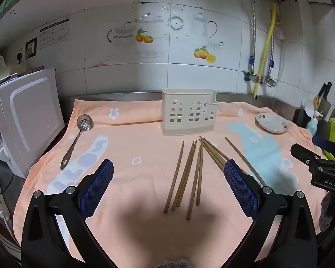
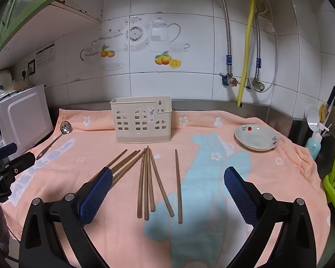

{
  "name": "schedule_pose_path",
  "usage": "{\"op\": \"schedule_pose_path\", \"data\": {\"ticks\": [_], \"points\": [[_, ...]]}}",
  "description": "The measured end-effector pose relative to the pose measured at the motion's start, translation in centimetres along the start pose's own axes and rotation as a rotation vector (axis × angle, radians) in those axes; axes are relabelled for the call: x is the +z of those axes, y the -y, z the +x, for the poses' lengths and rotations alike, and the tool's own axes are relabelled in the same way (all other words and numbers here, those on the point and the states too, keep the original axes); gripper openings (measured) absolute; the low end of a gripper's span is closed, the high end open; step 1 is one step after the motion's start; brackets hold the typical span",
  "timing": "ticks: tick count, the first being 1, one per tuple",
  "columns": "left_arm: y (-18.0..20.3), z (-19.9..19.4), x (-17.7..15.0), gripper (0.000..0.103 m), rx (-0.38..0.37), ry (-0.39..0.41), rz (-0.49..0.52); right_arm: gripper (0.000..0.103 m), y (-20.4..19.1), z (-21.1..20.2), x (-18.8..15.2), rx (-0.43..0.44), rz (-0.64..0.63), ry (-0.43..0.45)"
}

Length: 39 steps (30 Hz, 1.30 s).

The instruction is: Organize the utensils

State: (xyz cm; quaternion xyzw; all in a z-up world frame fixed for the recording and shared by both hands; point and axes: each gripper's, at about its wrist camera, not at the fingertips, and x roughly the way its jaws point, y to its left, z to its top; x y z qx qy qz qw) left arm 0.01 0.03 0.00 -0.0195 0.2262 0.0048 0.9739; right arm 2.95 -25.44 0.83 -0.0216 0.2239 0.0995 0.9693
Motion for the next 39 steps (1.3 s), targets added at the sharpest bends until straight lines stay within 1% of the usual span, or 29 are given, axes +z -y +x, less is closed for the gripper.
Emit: {"op": "schedule_pose_path", "data": {"ticks": [1, 7, 20, 39], "points": [[0.05, -0.05, -0.01, 0.098, 0.002, 0.009, 0.009, 0.097, 0.01, 0.00, 0.00, 0.001, 0.001, -0.003], [0.19, -0.06, 0.30, 0.098, 0.002, 0.001, -0.004, 0.097, 0.04, 0.01, -0.01, 0.004, 0.003, -0.007], [-0.70, -0.04, -0.13, 0.098, -0.004, -0.009, -0.033, 0.097, -0.22, -0.15, 0.00, 0.006, 0.005, -0.005], [-0.31, 0.00, -0.07, 0.098, -0.006, -0.025, -0.024, 0.097, -0.53, -0.23, -0.10, 0.008, 0.007, -0.006]]}}
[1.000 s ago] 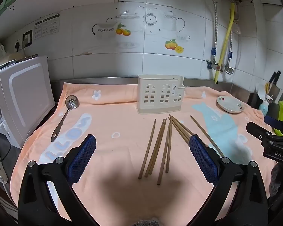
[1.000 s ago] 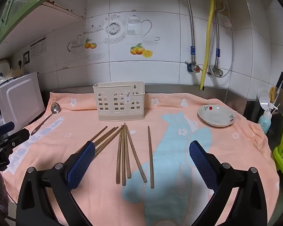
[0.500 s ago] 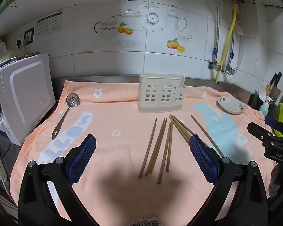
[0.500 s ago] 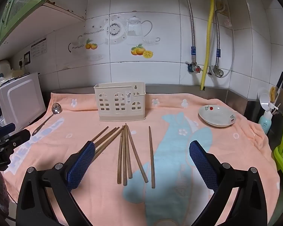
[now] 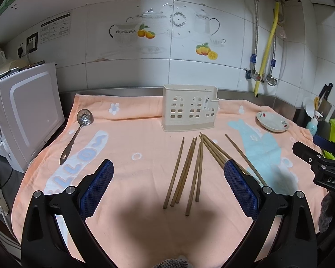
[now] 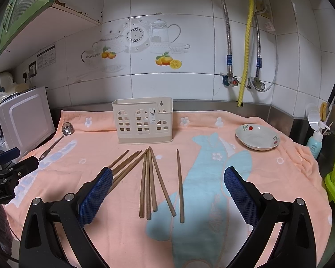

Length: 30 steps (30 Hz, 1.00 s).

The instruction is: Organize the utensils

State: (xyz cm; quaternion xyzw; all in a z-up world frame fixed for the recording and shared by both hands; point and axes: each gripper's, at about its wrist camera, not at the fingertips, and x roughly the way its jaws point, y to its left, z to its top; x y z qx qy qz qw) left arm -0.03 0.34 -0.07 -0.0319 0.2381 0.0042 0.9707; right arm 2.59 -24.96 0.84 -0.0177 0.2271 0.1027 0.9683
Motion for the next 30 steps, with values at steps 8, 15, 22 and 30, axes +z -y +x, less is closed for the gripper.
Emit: {"op": "schedule_pose_path", "data": {"ticks": [8, 15, 22, 30], "points": [[0.06, 0.12, 0.01, 0.098, -0.001, -0.002, 0.000, 0.097, -0.41, -0.10, 0.00, 0.003, 0.001, 0.000], [0.04, 0.14, -0.08, 0.098, -0.001, -0.002, -0.001, 0.097, -0.52, -0.09, 0.07, 0.002, 0.001, 0.001], [0.12, 0.28, -0.15, 0.098, -0.002, -0.006, -0.001, 0.097, -0.50, -0.09, 0.07, 0.003, 0.002, 0.000], [0.13, 0.29, -0.17, 0.098, -0.002, -0.006, -0.001, 0.097, -0.53, -0.11, 0.04, 0.003, 0.003, 0.000]]}}
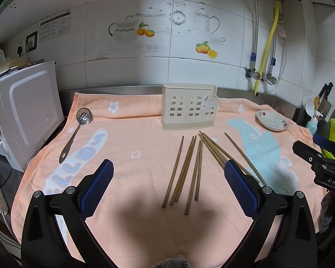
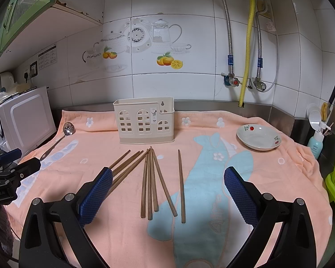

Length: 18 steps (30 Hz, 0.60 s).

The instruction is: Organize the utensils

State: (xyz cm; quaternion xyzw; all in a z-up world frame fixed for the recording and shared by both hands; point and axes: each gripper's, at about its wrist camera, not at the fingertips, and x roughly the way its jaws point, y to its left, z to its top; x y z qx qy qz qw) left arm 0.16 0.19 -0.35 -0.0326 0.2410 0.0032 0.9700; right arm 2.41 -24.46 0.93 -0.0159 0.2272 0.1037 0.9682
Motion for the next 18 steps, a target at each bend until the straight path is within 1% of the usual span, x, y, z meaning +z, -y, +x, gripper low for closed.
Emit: {"op": "schedule_pose_path", "data": {"ticks": [18], "points": [[0.18, 0.04, -0.50, 0.098, -0.001, -0.005, 0.001, 0.097, -0.06, 0.02, -0.05, 0.001, 0.001, -0.001]]}}
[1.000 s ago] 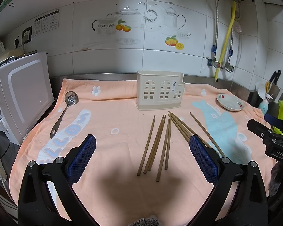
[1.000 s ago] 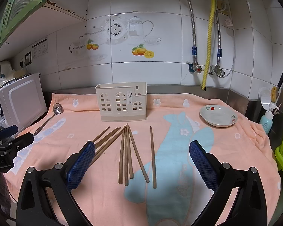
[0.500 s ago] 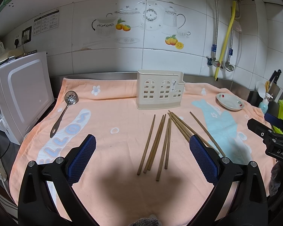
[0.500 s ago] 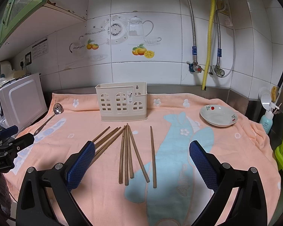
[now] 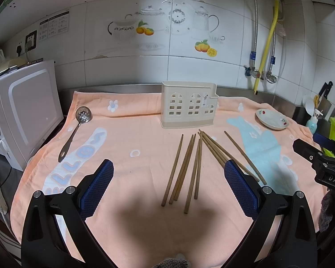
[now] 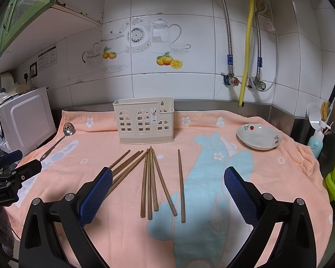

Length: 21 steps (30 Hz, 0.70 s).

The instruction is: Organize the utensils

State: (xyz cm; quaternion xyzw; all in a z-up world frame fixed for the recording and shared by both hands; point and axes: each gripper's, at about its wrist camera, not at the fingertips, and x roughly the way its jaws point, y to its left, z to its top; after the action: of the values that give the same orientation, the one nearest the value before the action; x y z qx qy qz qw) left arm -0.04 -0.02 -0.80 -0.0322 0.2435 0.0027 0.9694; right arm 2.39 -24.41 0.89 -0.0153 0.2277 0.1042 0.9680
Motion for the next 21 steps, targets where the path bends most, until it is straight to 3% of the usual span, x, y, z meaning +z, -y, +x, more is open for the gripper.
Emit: {"op": "schedule_pose_path", "data": {"ticks": [21], "points": [[-0.2, 1.6, 0.0, 0.098, 0.009, -0.054, -0.005, 0.097, 0.2, 1.6, -0.5, 0.009, 0.008, -0.035]]}}
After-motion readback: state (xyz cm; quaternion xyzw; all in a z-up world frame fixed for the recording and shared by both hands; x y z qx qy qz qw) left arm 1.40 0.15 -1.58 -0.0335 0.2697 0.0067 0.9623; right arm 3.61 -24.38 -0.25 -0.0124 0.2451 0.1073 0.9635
